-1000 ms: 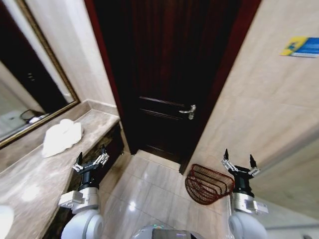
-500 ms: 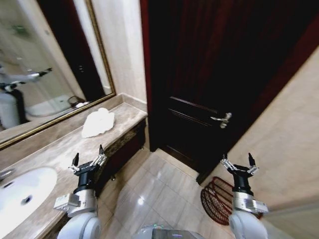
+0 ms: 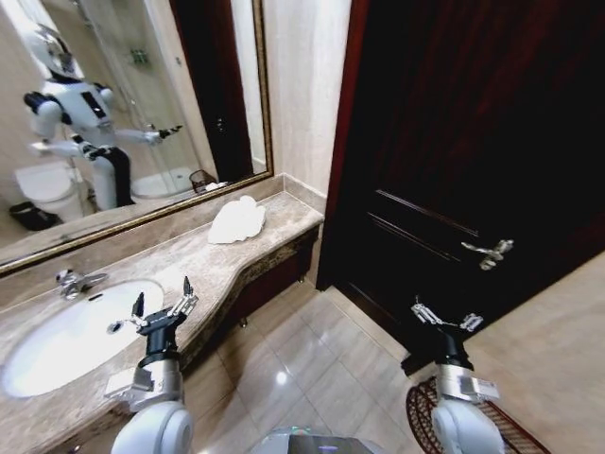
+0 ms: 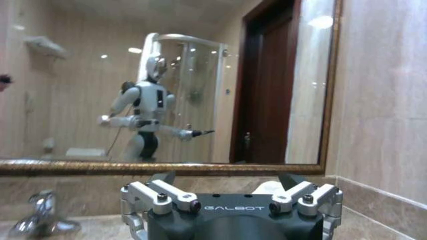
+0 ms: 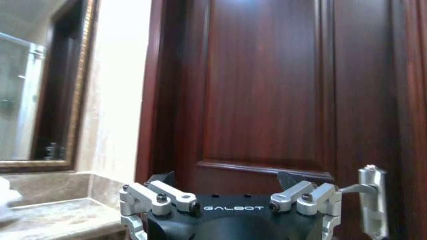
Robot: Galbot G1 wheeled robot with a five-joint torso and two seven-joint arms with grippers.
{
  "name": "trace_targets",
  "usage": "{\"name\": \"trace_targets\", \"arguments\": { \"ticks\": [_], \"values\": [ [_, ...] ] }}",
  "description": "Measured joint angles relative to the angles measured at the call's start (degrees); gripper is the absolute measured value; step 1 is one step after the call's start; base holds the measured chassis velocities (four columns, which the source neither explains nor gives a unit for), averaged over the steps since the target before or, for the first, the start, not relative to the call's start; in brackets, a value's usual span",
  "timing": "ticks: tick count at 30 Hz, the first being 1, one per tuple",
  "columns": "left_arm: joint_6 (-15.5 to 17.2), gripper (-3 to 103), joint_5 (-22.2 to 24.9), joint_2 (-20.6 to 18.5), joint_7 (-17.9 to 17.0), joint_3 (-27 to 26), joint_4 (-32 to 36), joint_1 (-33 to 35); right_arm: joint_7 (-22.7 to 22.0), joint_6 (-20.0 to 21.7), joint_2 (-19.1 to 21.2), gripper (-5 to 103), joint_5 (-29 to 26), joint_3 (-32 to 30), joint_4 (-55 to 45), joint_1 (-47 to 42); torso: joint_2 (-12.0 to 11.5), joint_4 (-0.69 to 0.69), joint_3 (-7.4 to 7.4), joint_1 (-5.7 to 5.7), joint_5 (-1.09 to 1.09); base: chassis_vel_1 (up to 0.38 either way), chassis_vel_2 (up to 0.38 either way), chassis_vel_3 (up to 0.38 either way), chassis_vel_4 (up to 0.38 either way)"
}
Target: Discard the used towel into the hamper.
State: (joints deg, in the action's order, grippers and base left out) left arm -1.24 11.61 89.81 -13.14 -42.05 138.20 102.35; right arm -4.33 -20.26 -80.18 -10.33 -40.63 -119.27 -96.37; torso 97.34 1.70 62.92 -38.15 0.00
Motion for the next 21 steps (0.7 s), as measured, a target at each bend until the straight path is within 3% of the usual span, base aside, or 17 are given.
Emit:
{"name": "trace_targets", "arguments": {
  "ticks": [11, 21],
  "values": [
    [-0.1, 100, -0.4, -0.9, 3.6, 0.8, -1.9, 0.1, 1.1, -0.8, -0.5, 100, 0.8, 2.4, 0.4, 0.4, 0.0, 0.03, -0.01, 0.02, 0.01, -0.033, 0.036, 0.029, -0.039],
    [-1.4, 100, 1.1, -0.2, 7.1, 1.2, -2.6, 0.4, 1.1, -1.2, -2.6, 100, 2.1, 3.9, 0.6, 0.9, 0.0, 0.04, 0.01, -0.02, 0.02, -0.166, 0.172, 0.179, -0.183]
  ]
}}
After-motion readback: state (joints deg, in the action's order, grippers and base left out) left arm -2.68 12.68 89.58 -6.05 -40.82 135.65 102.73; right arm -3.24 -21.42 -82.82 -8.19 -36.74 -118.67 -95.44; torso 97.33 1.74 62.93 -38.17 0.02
